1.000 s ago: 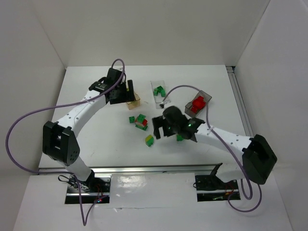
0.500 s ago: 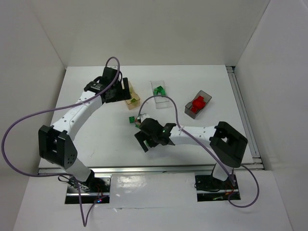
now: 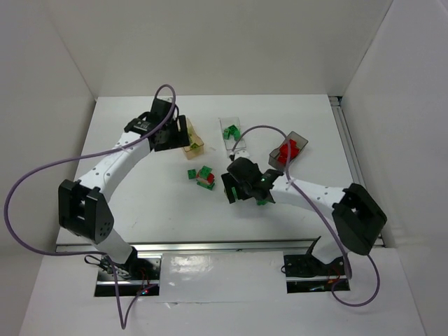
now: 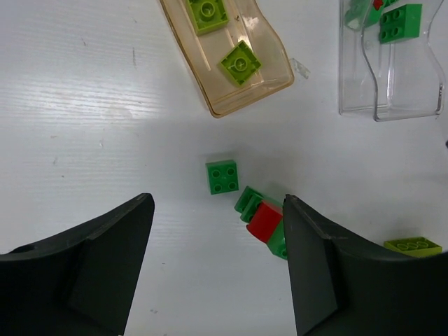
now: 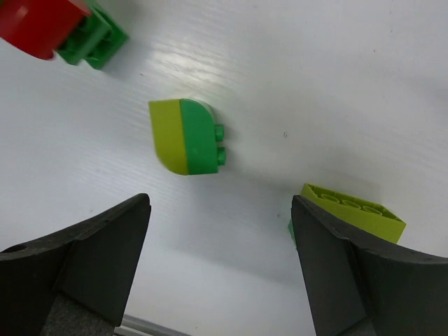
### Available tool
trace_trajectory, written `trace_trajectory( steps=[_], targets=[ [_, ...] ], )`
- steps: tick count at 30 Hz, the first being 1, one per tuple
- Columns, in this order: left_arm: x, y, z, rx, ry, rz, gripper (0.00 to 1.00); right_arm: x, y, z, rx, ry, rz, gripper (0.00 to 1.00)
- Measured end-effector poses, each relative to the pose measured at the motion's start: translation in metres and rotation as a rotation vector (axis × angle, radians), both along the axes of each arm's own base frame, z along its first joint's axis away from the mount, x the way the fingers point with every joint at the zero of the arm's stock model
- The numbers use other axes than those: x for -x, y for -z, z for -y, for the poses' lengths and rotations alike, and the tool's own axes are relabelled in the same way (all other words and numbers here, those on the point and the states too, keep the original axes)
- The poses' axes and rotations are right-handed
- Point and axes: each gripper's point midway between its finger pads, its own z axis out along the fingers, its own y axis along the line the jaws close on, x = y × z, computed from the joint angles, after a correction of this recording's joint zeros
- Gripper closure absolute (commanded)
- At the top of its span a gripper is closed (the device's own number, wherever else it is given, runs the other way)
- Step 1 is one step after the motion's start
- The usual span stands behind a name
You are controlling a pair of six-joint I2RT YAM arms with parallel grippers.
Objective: Sort the legos into containers by color
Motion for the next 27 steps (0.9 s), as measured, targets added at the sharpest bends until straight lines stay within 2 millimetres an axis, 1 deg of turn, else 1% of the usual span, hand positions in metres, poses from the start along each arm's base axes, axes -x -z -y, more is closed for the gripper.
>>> trace_trajectory(
  steps=[1, 3, 5, 8, 10, 11, 13, 15, 16, 18, 22, 24, 26, 27],
  targets=[
    [0.0, 0.006, 0.001, 0.001, -0.002, -0.013, 0.18, 0.0, -0.007, -0.002, -0.019, 0.002, 0.013, 0.12],
    [0.003, 0.027, 0.002, 0.001, -0.01, -0.064, 0.19, -0.002, -0.018, -0.004, -0.05, 0.01, 0.033, 0.12],
    [0.008, 0.057, 0.005, -0.006, -0.012, -0.14, 0.19, -0.006, -0.028, -0.008, -0.074, 0.018, 0.054, 0.12],
    [0.016, 0.101, 0.011, -0.028, -0.02, -0.255, 0.22, -0.014, -0.043, -0.012, -0.097, 0.032, 0.089, 0.12],
    [0.021, 0.121, 0.014, -0.043, -0.02, -0.307, 0.23, -0.019, -0.052, -0.012, -0.109, 0.043, 0.11, 0.12],
    [0.022, 0.127, 0.017, -0.047, -0.018, -0.32, 0.23, -0.02, -0.056, -0.012, -0.115, 0.047, 0.118, 0.12],
    [0.023, 0.136, 0.021, -0.049, -0.021, -0.339, 0.23, -0.023, -0.061, -0.009, -0.123, 0.058, 0.131, 0.12],
    [0.022, 0.142, 0.024, -0.052, -0.023, -0.35, 0.26, -0.026, -0.065, -0.006, -0.127, 0.069, 0.141, 0.12],
    [0.021, 0.145, 0.026, -0.052, -0.023, -0.353, 0.26, -0.026, -0.065, -0.005, -0.127, 0.071, 0.143, 0.12],
    [0.019, 0.15, 0.029, -0.052, -0.025, -0.36, 0.3, -0.027, -0.065, -0.004, -0.126, 0.076, 0.144, 0.12],
    [0.016, 0.156, 0.031, -0.051, -0.037, -0.367, 0.42, -0.028, -0.065, -0.003, -0.126, 0.081, 0.144, 0.12],
    [0.013, 0.158, 0.032, -0.052, -0.037, -0.367, 0.51, -0.029, -0.065, -0.002, -0.125, 0.083, 0.144, 0.12],
    [0.011, 0.159, 0.033, -0.052, -0.039, -0.366, 0.57, -0.029, -0.065, -0.001, -0.125, 0.085, 0.145, 0.12],
    [0.011, 0.158, 0.033, -0.053, -0.039, -0.366, 0.64, -0.03, -0.065, 0.0, -0.124, 0.087, 0.145, 0.12]
  ],
)
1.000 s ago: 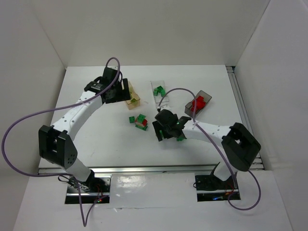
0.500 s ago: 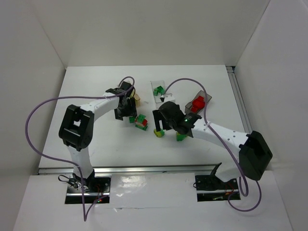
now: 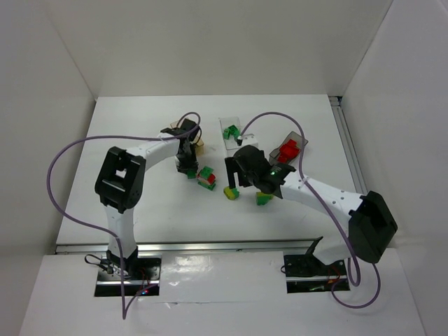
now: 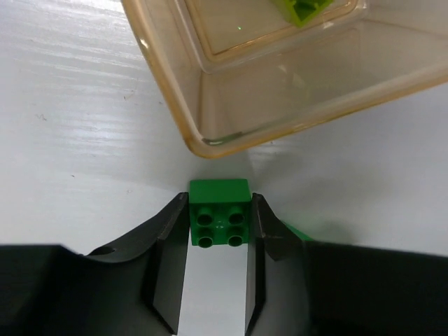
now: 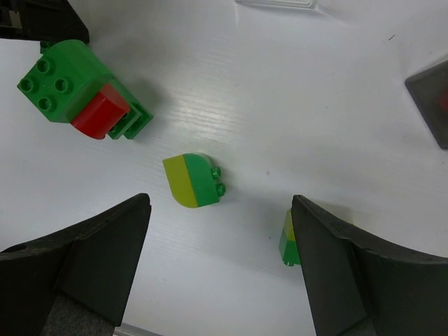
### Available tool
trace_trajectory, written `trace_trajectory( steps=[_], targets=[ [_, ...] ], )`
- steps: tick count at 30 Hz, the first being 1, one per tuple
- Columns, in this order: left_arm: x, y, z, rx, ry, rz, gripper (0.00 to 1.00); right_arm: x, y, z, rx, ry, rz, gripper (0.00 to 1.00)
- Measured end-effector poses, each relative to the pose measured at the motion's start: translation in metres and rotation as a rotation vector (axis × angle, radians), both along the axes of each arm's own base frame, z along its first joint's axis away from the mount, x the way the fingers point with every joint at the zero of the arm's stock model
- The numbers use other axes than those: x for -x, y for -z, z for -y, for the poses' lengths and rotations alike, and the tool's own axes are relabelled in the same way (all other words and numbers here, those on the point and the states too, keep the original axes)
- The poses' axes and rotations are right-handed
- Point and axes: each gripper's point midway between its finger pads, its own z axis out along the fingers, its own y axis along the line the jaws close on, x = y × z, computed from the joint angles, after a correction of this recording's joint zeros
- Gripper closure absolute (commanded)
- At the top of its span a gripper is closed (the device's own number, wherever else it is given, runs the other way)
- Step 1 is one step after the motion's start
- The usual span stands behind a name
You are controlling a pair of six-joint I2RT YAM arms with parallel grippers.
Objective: Sort the legos into containers by color
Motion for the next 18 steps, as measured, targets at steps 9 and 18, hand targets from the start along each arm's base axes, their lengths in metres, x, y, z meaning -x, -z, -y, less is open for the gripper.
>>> trace_trajectory(
  steps=[9, 18],
  targets=[
    [-0.024, -0.048, 0.022, 0.051, 0.051, 0.082, 0.79, -0.011, -0.01, 0.017, -0.001, 0.061, 0.032, 0.12],
    [-0.092, -0.158, 0.088, 0.233, 0.167, 0.345, 0.81, -0.028, -0.057, 0.06, -0.08, 0.233, 0.153, 0.12]
  ],
)
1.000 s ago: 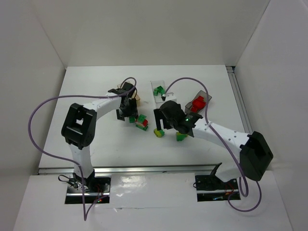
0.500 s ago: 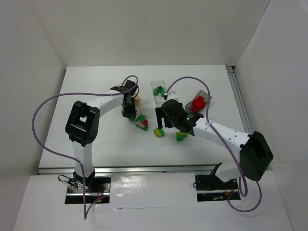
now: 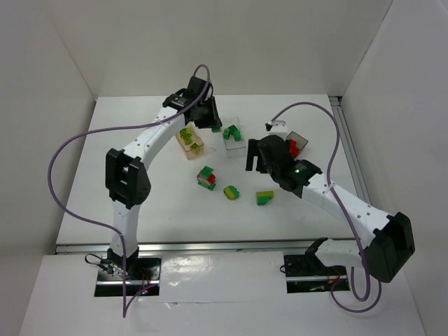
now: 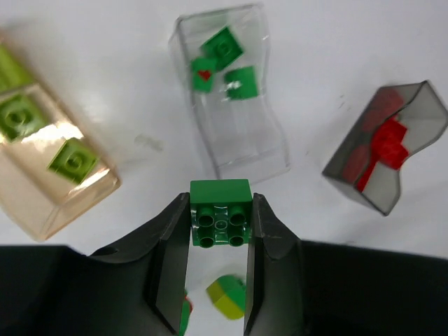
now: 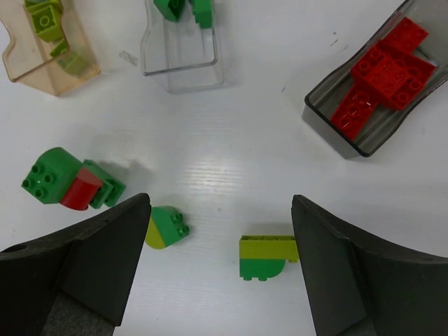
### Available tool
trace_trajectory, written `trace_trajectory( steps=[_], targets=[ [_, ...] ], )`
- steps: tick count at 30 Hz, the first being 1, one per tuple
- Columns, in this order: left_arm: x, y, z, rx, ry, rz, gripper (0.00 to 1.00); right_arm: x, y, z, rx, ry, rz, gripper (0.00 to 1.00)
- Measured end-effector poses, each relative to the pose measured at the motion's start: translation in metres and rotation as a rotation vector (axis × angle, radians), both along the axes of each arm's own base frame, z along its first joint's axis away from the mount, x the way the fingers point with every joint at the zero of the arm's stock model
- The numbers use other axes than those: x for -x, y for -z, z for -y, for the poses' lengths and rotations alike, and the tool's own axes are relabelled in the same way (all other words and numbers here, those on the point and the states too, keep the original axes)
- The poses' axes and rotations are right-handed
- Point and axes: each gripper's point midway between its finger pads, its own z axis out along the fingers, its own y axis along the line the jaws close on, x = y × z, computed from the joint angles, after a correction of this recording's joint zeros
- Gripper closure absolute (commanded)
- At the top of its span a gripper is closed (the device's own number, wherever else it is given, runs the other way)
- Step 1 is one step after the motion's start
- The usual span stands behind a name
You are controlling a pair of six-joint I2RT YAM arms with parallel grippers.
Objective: Sort the legos into containers by color
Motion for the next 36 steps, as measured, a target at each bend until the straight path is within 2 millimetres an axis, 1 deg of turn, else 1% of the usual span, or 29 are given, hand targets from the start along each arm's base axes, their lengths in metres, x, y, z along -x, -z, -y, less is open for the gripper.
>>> trace_trajectory(
  steps=[1, 3, 5, 6, 7, 9, 11, 13, 15, 16, 18, 20, 21, 23, 25, 27, 28, 30, 32, 33, 34, 36],
  targets=[
    [-0.008, -0.007, 0.008, 0.017, 0.013, 0.026, 0.81, 0.0, -0.004, 0.003, -0.008, 0.013, 0.009, 0.12],
    [-0.024, -0.011, 0.022, 0.039, 0.039, 0.054, 0.8, 0.001, -0.007, 0.008, -0.015, 0.032, 0.02, 0.12],
    [-0.034, -0.006, 0.033, 0.054, 0.057, 0.057, 0.77, 0.002, -0.005, 0.013, -0.009, 0.05, 0.015, 0.12],
    [-0.04, -0.001, 0.04, 0.062, 0.067, 0.056, 0.77, 0.003, -0.003, 0.016, -0.005, 0.058, 0.008, 0.1],
    [-0.043, 0.004, 0.043, 0.067, 0.074, 0.051, 0.74, 0.003, -0.002, 0.018, -0.004, 0.067, 0.001, 0.1],
    [-0.048, 0.019, 0.051, 0.077, 0.09, 0.032, 0.49, 0.004, 0.002, 0.023, 0.004, 0.083, -0.01, 0.1],
    [-0.05, 0.036, 0.057, 0.086, 0.105, 0.0, 0.28, 0.005, 0.004, 0.026, 0.007, 0.097, -0.015, 0.1],
    [-0.048, 0.048, 0.061, 0.093, 0.123, -0.028, 0.26, 0.006, 0.004, 0.029, 0.007, 0.108, -0.019, 0.1],
    [-0.046, 0.052, 0.063, 0.099, 0.133, -0.041, 0.24, 0.007, 0.005, 0.03, 0.006, 0.112, -0.022, 0.1],
    [-0.045, 0.052, 0.063, 0.102, 0.138, -0.041, 0.24, 0.007, 0.005, 0.03, 0.007, 0.111, -0.026, 0.12],
    [-0.044, 0.045, 0.063, 0.107, 0.144, -0.026, 0.26, 0.009, 0.007, 0.027, -0.004, 0.093, -0.037, 0.12],
    [-0.037, 0.036, 0.057, 0.098, 0.142, -0.021, 0.26, 0.012, 0.009, 0.02, -0.021, 0.052, -0.051, 0.12],
    [-0.03, 0.031, 0.051, 0.082, 0.141, -0.017, 0.26, 0.014, 0.012, 0.014, -0.032, 0.019, -0.064, 0.1],
    [-0.016, 0.013, 0.038, 0.059, 0.129, -0.001, 0.26, 0.02, 0.019, 0.003, -0.037, -0.039, -0.092, 0.07],
    [-0.001, -0.008, 0.024, 0.043, 0.111, 0.03, 0.26, 0.028, 0.03, -0.017, -0.037, -0.13, -0.131, 0.04],
    [0.018, -0.034, 0.008, 0.035, 0.095, 0.069, 0.27, 0.038, 0.048, -0.04, -0.015, -0.23, -0.182, 0.02],
    [0.027, -0.045, -0.001, 0.028, 0.089, 0.093, 0.27, 0.043, 0.062, -0.05, 0.007, -0.278, -0.219, 0.02],
    [0.046, -0.061, -0.016, 0.028, 0.078, 0.12, 0.27, 0.052, 0.088, -0.063, 0.05, -0.343, -0.283, 0.0],
    [0.063, -0.068, -0.033, 0.021, 0.056, 0.128, 0.27, 0.058, 0.113, -0.068, 0.102, -0.384, -0.344, 0.0],
    [0.07, -0.068, -0.04, 0.016, 0.048, 0.125, 0.27, 0.06, 0.123, -0.068, 0.122, -0.395, -0.366, 0.0],
    [0.075, -0.066, -0.044, 0.013, 0.044, 0.123, 0.27, 0.06, 0.13, -0.068, 0.138, -0.402, -0.38, 0.0],
    [0.085, -0.052, -0.055, -0.006, 0.031, 0.09, 0.27, 0.06, 0.139, -0.068, 0.163, -0.414, -0.394, 0.02]
  ],
)
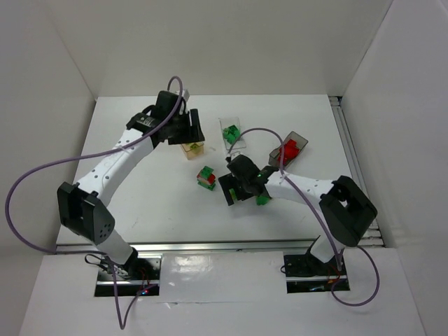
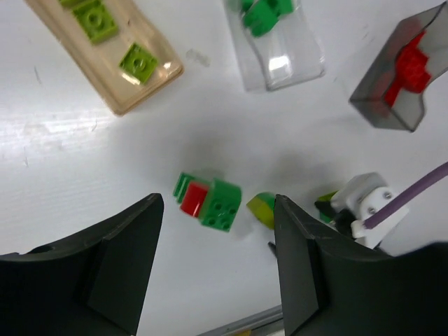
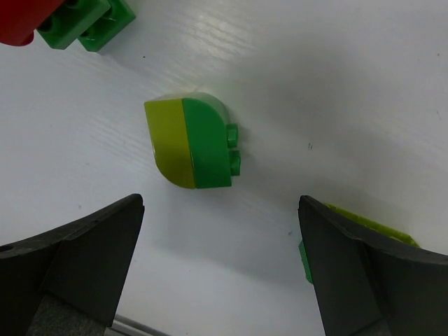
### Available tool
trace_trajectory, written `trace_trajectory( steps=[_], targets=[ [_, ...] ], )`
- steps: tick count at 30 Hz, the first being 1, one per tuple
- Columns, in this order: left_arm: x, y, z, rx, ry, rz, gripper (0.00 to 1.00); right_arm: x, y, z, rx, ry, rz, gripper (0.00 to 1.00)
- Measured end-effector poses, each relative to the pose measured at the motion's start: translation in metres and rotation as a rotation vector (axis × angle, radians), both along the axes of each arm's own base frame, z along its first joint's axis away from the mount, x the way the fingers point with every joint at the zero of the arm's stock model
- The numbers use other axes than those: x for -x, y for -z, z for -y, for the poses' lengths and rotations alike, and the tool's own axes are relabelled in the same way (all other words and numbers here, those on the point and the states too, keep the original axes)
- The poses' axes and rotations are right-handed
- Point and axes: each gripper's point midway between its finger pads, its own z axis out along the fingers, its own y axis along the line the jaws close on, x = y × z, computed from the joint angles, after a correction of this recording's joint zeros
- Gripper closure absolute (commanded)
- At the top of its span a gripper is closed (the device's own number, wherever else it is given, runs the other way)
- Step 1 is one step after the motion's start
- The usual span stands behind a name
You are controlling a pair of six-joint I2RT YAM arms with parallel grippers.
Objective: Sort the legos into containers by color
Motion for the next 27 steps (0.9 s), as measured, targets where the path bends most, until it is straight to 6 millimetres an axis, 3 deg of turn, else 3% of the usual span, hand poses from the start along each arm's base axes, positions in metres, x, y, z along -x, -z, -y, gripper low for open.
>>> trace_trajectory(
  steps=[4, 7, 11, 12, 17, 21, 27],
  targets=[
    [0.021, 0.036, -0.012, -0.031, 0.002, -0.1, 0.28, -0.008, 0.007, -0.006, 0.002, -0.03, 0.023, 0.12],
    [0.033, 0.052, -0.016, -0.034, 0.009, -0.155, 0.28, -0.015, 0.013, -0.014, -0.011, -0.044, 0.039, 0.2],
    [0.037, 0.05, -0.018, -0.018, 0.014, -0.161, 0.28, -0.018, 0.026, -0.02, -0.013, -0.059, 0.033, 0.36],
    [0.037, 0.047, -0.019, -0.009, 0.015, -0.155, 0.28, -0.019, 0.029, -0.021, -0.013, -0.062, 0.028, 0.48],
    [0.036, 0.036, -0.025, 0.059, 0.025, -0.155, 0.28, -0.022, 0.023, -0.024, -0.036, -0.065, 0.05, 0.72],
    [0.041, 0.029, -0.013, 0.153, 0.114, -0.17, 0.22, -0.016, -0.012, -0.016, -0.106, -0.061, 0.127, 0.72],
    [0.064, 0.014, 0.042, 0.381, 0.379, -0.204, 0.11, -0.007, -0.101, -0.004, -0.286, -0.061, 0.333, 0.71]
  ],
)
